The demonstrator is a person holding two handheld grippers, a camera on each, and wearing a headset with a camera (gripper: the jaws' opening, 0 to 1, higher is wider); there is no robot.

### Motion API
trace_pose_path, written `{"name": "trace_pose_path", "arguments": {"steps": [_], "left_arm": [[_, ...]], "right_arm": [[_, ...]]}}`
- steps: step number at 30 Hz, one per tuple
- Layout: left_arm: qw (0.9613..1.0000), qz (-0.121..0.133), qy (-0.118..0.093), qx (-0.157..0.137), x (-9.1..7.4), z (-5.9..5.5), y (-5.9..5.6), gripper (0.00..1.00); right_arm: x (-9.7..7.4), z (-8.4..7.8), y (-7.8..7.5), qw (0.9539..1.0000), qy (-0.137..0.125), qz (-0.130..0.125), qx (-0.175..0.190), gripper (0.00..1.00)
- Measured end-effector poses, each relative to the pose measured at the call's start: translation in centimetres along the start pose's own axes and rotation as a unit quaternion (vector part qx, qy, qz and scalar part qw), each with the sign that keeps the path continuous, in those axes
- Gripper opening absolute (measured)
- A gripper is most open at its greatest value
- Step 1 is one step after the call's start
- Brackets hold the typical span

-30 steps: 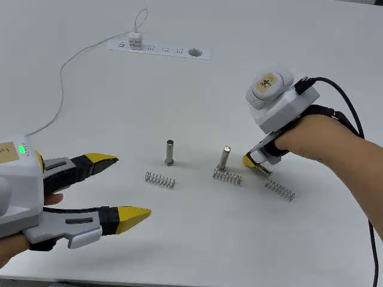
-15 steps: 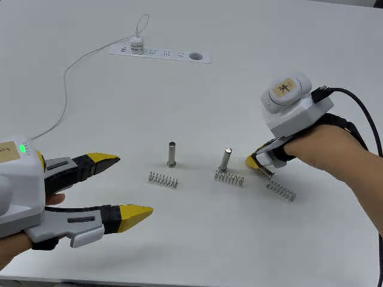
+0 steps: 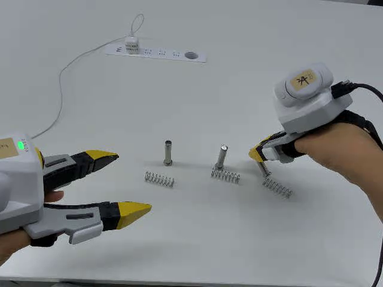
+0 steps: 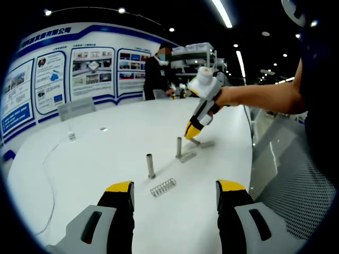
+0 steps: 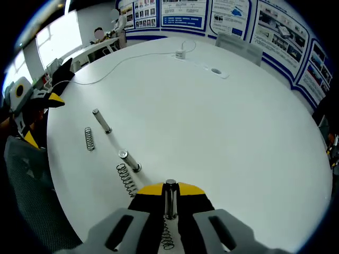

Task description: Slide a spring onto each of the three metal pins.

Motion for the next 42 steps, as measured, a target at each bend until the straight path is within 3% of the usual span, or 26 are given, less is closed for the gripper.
{"name": "trace_pose_path", "arguments": {"steps": [25,42], "left_arm": [[1.0000,-0.003,0.000,0.005,0.2,0.5,0.0,0.64],[1.0000,-0.002,0.004,0.007,0.0,0.5,-0.1,0.63]], "right_arm": [[-1.7,-0.2,-0.4,0.9990,-0.035,-0.008,0.028,0.09],[-2.3,-1.1,-0.2,0.9988,-0.047,0.003,-0.008,0.09]]}}
Point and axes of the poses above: the centre of the closed fingertips' face, and the gripper's own axes: x roughly forward along the fingers, y roughly to its left, z roughly out of its top, the point moved 2 cm from there along -x, roughly backward along the fingers, and after that the axes turned 9 degrees about -x, right-handed, at the moved point
